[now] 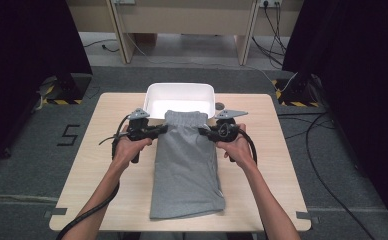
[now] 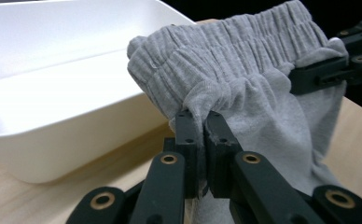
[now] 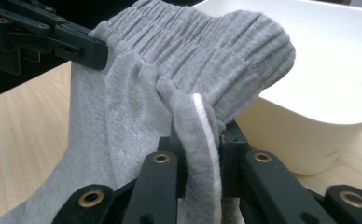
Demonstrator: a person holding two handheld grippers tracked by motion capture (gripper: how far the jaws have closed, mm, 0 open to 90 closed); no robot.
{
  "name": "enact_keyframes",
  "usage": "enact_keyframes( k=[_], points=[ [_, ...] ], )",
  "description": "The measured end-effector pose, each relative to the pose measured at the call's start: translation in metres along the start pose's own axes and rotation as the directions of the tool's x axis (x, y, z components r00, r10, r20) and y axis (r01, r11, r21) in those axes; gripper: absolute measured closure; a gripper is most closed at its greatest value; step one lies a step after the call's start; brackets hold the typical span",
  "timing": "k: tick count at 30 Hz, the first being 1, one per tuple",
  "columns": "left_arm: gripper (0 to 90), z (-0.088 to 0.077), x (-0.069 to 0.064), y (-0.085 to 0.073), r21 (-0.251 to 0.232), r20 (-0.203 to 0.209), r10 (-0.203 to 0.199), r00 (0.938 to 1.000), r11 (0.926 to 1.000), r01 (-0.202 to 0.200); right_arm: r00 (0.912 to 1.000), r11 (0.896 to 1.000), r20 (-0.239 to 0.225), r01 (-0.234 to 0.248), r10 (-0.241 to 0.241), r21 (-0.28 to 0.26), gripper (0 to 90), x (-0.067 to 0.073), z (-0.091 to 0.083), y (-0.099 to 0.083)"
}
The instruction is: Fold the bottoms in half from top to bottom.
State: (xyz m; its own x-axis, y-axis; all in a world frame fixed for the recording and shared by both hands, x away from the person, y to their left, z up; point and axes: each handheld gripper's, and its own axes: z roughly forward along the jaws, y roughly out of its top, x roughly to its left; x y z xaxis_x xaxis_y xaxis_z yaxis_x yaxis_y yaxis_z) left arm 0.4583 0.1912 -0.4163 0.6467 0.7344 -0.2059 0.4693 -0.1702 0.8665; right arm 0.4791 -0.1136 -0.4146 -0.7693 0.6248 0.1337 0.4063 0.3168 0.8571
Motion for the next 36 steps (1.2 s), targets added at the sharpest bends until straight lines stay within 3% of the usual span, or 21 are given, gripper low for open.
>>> enact_keyframes(
  k=[5,10,14,18,22,24,26,31,36],
  points=[
    [84.6,-0.012,-0.009,-0.025,-0.008,0.067,0.007,0.9977,0.9999,-0.007,0.9972,0.997,-0.014,0.073,-0.073,-0.018,80.0,0.02,-0.015,-0.019],
    [84.4,-0.025,-0.026,-0.049,-0.01,0.095,0.037,0.9948,0.9993,-0.036,0.9875,0.987,-0.003,0.158,-0.158,-0.005,79.6,0.046,-0.032,-0.041],
    [83.8,-0.035,-0.042,-0.068,-0.012,0.098,0.071,0.9927,0.9975,-0.07,0.9866,0.987,-0.014,0.162,-0.162,0.002,78.7,0.061,-0.042,-0.058],
    [82.7,-0.04,-0.052,-0.09,0.007,0.114,0.057,0.9919,0.9983,-0.058,0.9867,0.987,-0.046,0.157,-0.156,0.017,76.6,0.072,-0.047,-0.076],
    [80.3,-0.039,-0.061,-0.116,0.056,0.117,0.064,0.9911,0.9959,-0.071,0.9866,0.984,-0.046,0.16,-0.156,0.079,69.6,0.08,-0.047,-0.098],
    [77.4,-0.037,-0.064,-0.129,0.085,0.126,0.049,0.9908,0.9946,-0.06,0.9854,0.979,-0.06,0.166,-0.16,0.118,63.9,0.084,-0.048,-0.106],
    [76.0,-0.038,-0.067,-0.136,0.09,0.13,0.045,0.9904,0.9943,-0.057,0.9859,0.976,-0.068,0.161,-0.153,0.144,60.4,0.087,-0.049,-0.113],
    [58.6,-0.044,-0.075,-0.141,0.112,0.156,0.019,0.9876,0.9931,-0.037,0.9903,0.982,-0.069,0.129,-0.121,0.138,52.8,0.09,-0.06,-0.119],
    [49.3,-0.055,-0.072,-0.122,0.064,0.147,-0.013,0.989,0.998,0.004,0.9951,0.99,-0.054,0.089,-0.084,0.107,47.1,0.086,-0.075,-0.111]
  ],
)
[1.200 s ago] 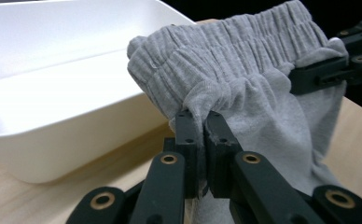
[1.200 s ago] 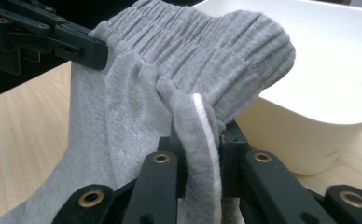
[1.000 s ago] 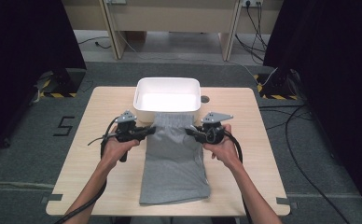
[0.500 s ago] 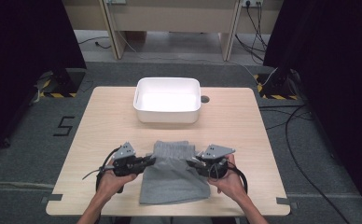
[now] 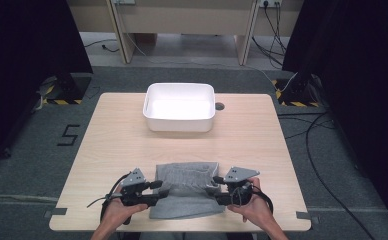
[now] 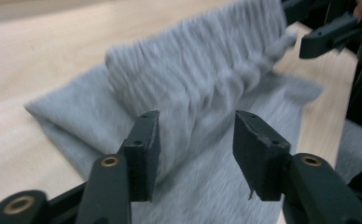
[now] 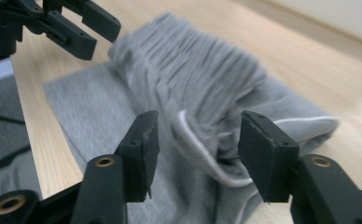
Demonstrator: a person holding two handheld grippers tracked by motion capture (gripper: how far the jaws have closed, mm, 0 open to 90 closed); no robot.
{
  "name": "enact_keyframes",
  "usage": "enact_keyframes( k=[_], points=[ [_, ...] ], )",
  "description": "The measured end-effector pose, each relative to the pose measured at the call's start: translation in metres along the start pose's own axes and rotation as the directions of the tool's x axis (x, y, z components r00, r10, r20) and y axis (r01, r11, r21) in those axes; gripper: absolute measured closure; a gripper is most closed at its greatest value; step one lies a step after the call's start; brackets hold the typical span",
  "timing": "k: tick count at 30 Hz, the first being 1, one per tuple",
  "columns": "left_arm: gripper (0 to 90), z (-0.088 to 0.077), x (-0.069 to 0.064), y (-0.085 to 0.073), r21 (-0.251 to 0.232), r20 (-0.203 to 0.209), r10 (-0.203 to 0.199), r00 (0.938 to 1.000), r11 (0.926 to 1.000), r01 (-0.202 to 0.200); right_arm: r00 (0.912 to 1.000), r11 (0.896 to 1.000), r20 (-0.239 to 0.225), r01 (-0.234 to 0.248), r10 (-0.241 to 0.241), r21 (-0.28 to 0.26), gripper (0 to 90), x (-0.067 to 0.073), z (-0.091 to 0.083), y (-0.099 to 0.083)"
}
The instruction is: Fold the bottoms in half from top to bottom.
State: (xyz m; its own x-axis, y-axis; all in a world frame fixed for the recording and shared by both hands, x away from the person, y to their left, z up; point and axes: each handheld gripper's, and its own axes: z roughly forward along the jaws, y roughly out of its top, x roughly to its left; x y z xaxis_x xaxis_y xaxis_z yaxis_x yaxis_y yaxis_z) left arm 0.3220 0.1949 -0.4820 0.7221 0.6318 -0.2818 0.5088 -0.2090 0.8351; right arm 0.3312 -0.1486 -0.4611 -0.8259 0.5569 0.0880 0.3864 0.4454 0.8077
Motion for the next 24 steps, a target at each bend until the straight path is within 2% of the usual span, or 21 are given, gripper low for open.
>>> enact_keyframes(
  k=[2,4,6,8,10,12,15,17,20,24],
  points=[
    [47.8,-0.003,0.007,0.011,-0.024,-0.031,-0.02,0.9993,0.9995,0.02,0.9998,0.999,0.002,-0.018,0.018,-0.028,45.2,-0.005,-0.007,0.006],
    [46.2,-0.002,0.019,0.022,-0.03,-0.081,-0.053,0.9953,0.9983,0.05,0.9995,0.999,0.016,-0.028,0.028,-0.045,44.0,-0.01,-0.013,0.014],
    [45.8,0.003,0.034,0.031,-0.015,-0.16,-0.079,0.9839,0.9969,0.078,0.9987,0.999,0.042,-0.027,0.029,-0.037,43.9,-0.018,-0.017,0.021],
    [45.8,0.015,0.048,0.037,0.014,-0.22,-0.091,0.9713,0.9953,0.096,0.9956,0.998,0.072,-0.058,0.061,-0.039,44.0,-0.03,-0.019,0.027],
    [45.9,0.027,0.055,0.038,0.038,-0.236,-0.092,0.9674,0.9938,0.104,0.991,0.997,0.105,-0.081,0.082,-0.011,44.0,-0.043,-0.014,0.031],
    [45.8,0.043,0.06,0.038,0.075,-0.254,-0.084,0.9636,0.9915,0.106,0.9865,0.995,0.131,-0.102,0.098,0.023,44.2,-0.054,-0.002,0.032],
    [45.6,0.058,0.063,0.034,0.111,-0.259,-0.089,0.9618,0.9864,0.121,0.987,0.991,0.125,-0.11,0.1,0.077,44.5,-0.065,0.024,0.031],
    [45.6,0.062,0.064,0.032,0.109,-0.264,-0.101,0.9594,0.9851,0.133,0.9882,0.989,0.125,-0.102,0.088,0.106,44.5,-0.068,0.039,0.03],
    [46.9,0.062,0.057,0.03,0.105,-0.243,-0.086,0.9662,0.9879,0.114,0.9921,0.988,0.088,-0.1,0.09,0.119,44.9,-0.069,0.053,0.029],
    [45.9,0.049,0.047,0.028,0.067,-0.227,-0.082,0.9703,0.9928,0.1,0.9973,0.99,0.043,-0.064,0.059,0.129,46.4,-0.056,0.054,0.031]
  ],
)
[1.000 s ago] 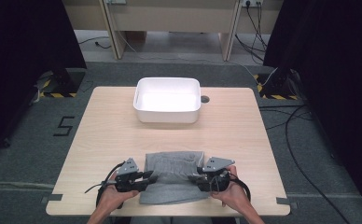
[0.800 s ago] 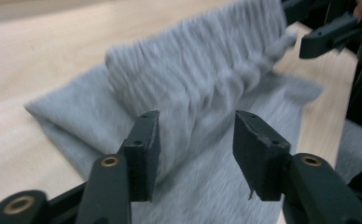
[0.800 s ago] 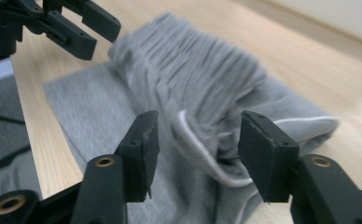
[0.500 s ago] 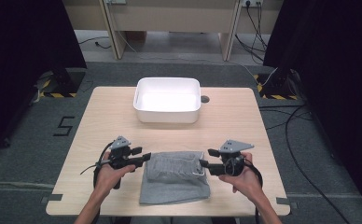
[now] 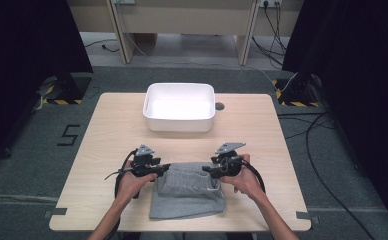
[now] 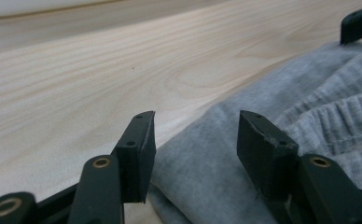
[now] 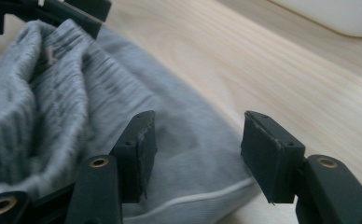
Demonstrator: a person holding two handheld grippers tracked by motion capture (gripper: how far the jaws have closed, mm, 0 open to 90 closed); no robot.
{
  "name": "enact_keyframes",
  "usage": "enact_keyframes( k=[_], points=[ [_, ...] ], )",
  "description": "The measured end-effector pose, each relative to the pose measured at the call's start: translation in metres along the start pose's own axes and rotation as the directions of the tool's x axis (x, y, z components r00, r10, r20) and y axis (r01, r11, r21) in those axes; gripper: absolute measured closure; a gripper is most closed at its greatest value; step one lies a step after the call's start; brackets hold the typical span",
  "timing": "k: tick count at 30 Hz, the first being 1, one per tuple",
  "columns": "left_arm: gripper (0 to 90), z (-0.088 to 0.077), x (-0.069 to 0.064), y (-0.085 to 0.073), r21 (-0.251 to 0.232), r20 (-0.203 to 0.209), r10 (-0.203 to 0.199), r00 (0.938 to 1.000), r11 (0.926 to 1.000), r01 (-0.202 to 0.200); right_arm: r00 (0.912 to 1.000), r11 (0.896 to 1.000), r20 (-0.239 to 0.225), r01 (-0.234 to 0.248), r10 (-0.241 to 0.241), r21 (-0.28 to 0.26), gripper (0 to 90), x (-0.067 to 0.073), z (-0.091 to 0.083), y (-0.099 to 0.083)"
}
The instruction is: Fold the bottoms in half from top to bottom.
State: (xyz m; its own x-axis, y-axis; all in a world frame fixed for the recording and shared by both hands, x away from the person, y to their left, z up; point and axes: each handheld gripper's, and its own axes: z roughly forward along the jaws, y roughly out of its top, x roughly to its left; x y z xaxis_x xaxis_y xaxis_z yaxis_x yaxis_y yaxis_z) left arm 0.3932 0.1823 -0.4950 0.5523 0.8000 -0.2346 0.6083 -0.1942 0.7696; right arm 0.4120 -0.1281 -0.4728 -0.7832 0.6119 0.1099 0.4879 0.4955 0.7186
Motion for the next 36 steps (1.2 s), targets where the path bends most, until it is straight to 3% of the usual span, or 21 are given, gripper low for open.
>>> enact_keyframes(
  k=[5,7,12,14,19,22,24,28,30,33,36],
  points=[
    [45.4,-0.019,-0.008,-0.012,-0.031,0.035,0.006,0.9994,0.9995,-0.004,0.999,0.999,-0.033,0.029,-0.03,-0.029,47.1,0.016,-0.012,-0.005],
    [45.2,-0.026,-0.011,-0.018,-0.049,0.058,-0.01,0.9983,0.9987,0.013,0.9985,0.999,-0.041,0.034,-0.036,-0.039,47.4,0.021,-0.017,-0.009],
    [45.7,-0.039,-0.021,-0.026,-0.1,0.118,-0.032,0.9924,0.994,0.044,0.9968,0.997,-0.058,0.051,-0.055,-0.065,47.7,0.032,-0.029,-0.017],
    [45.7,-0.043,-0.026,-0.025,-0.107,0.14,-0.018,0.99,0.9937,0.033,0.9969,0.995,-0.058,0.047,-0.053,-0.093,47.7,0.033,-0.037,-0.017],
    [45.6,-0.048,-0.031,-0.019,-0.147,0.101,0.001,0.9949,0.989,0.014,0.9992,0.991,-0.026,0.025,-0.029,-0.134,47.1,0.033,-0.047,-0.012],
    [45.4,-0.047,-0.042,-0.025,-0.133,0.097,0.038,0.9946,0.9907,-0.025,0.9987,0.991,-0.029,0.038,-0.042,-0.126,46.4,0.041,-0.043,-0.011],
    [45.4,-0.047,-0.05,-0.033,-0.127,0.076,0.065,0.9949,0.9903,-0.055,0.9958,0.991,-0.046,0.074,-0.08,-0.114,44.6,0.052,-0.042,-0.011],
    [45.3,-0.043,-0.067,-0.053,-0.083,0.068,0.145,0.9871,0.9867,-0.139,0.9829,0.986,-0.092,0.154,-0.16,-0.063,44.7,0.081,-0.035,-0.023],
    [45.0,-0.039,-0.072,-0.063,-0.055,0.052,0.183,0.9817,0.9821,-0.18,0.9782,0.982,-0.082,0.19,-0.191,-0.02,44.7,0.089,-0.029,-0.031],
    [44.2,-0.037,-0.07,-0.073,-0.071,0.057,0.148,0.9874,0.987,-0.144,0.9731,0.973,-0.057,0.226,-0.223,0.04,44.5,0.092,-0.021,-0.042],
    [44.1,-0.036,-0.067,-0.078,-0.072,0.059,0.118,0.9912,0.9909,-0.114,0.9806,0.983,-0.086,0.18,-0.176,0.043,44.6,0.085,-0.014,-0.049]
  ],
)
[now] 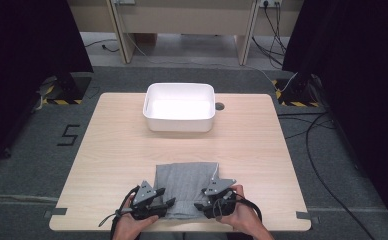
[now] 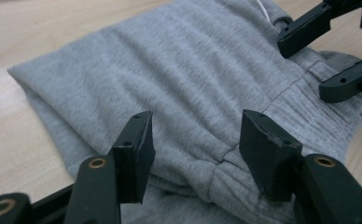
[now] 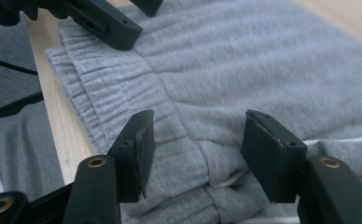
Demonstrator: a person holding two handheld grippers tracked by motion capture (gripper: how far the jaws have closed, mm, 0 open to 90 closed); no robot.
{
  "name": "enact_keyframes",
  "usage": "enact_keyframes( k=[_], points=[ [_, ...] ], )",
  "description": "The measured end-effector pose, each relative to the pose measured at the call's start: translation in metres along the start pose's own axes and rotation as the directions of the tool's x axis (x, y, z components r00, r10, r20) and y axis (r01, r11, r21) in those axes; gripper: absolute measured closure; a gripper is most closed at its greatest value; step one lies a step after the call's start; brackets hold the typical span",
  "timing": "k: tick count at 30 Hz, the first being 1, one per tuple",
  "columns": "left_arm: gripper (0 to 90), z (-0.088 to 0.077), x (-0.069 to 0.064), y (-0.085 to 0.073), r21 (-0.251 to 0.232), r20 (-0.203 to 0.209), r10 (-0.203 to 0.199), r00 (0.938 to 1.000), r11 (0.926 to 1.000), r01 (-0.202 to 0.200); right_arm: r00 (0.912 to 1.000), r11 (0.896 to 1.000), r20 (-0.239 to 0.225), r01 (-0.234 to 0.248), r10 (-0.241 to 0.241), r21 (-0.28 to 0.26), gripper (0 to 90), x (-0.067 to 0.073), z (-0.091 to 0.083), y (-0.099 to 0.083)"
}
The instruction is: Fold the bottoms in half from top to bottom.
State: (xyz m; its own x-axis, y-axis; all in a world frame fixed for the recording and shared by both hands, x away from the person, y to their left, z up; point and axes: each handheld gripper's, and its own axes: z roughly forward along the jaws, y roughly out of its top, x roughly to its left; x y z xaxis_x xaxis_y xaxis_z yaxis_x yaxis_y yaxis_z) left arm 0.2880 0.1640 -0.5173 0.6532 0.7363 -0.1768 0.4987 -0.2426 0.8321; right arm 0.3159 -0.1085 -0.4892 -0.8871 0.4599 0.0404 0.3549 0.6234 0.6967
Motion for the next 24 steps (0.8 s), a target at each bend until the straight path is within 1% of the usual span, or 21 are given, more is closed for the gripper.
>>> enact_keyframes(
  k=[1,5,7,9,10,11,13,16,18,20,22,24],
  points=[
    [44.1,0.0,0.0,-0.001,0.001,-0.001,-0.006,1.0,1.0,0.006,1.0,1.0,-0.003,-0.009,0.009,-0.002,44.6,-0.001,0.001,-0.002],
    [44.1,0.002,0.0,-0.002,0.002,-0.003,-0.007,1.0,1.0,0.007,0.9987,0.999,-0.012,-0.049,0.049,-0.016,44.7,-0.002,0.004,-0.007],
    [44.1,0.001,0.0,-0.001,0.005,0.0,-0.007,1.0,1.0,0.007,0.9988,0.999,-0.01,-0.048,0.048,-0.019,44.6,-0.001,0.003,-0.007],
    [44.4,0.0,0.0,0.005,0.013,-0.007,0.007,1.0,0.9999,-0.007,0.999,0.999,-0.014,-0.042,0.042,-0.011,43.5,-0.002,0.001,-0.003],
    [44.5,-0.001,-0.001,0.01,0.012,-0.02,0.024,0.9995,0.9996,-0.023,0.9989,0.999,-0.019,-0.043,0.043,-0.014,41.9,-0.003,-0.001,-0.001],
    [44.7,-0.002,0.0,0.014,0.013,-0.027,0.031,0.9992,0.9995,-0.03,0.9982,0.998,-0.021,-0.057,0.056,-0.031,40.9,-0.006,-0.004,0.004],
    [44.3,0.0,0.002,0.021,0.01,-0.037,0.027,0.9989,0.9996,-0.027,0.997,0.993,0.007,-0.077,0.078,-0.087,39.8,-0.012,-0.012,0.011],
    [43.6,0.006,0.005,0.032,0.002,-0.044,0.017,0.9989,0.9999,-0.017,0.9934,0.988,0.06,-0.09,0.098,-0.129,36.9,-0.023,-0.02,0.022],
    [43.6,0.009,0.004,0.035,-0.006,-0.035,0.003,0.9994,1.0,-0.003,0.9908,0.985,0.075,-0.102,0.113,-0.138,36.0,-0.031,-0.022,0.027],
    [43.6,0.01,0.002,0.036,0.0,-0.032,0.004,0.9995,1.0,-0.004,0.9874,0.983,0.086,-0.12,0.133,-0.142,35.2,-0.039,-0.02,0.028],
    [43.3,0.011,0.001,0.037,0.006,-0.032,0.004,0.9995,1.0,-0.004,0.9866,0.985,0.092,-0.123,0.135,-0.124,34.7,-0.044,-0.015,0.028],
    [42.7,0.013,0.002,0.037,0.013,-0.032,-0.003,0.9995,0.9999,0.004,0.9843,0.986,0.108,-0.128,0.139,-0.109,34.5,-0.047,-0.009,0.028]
  ],
)
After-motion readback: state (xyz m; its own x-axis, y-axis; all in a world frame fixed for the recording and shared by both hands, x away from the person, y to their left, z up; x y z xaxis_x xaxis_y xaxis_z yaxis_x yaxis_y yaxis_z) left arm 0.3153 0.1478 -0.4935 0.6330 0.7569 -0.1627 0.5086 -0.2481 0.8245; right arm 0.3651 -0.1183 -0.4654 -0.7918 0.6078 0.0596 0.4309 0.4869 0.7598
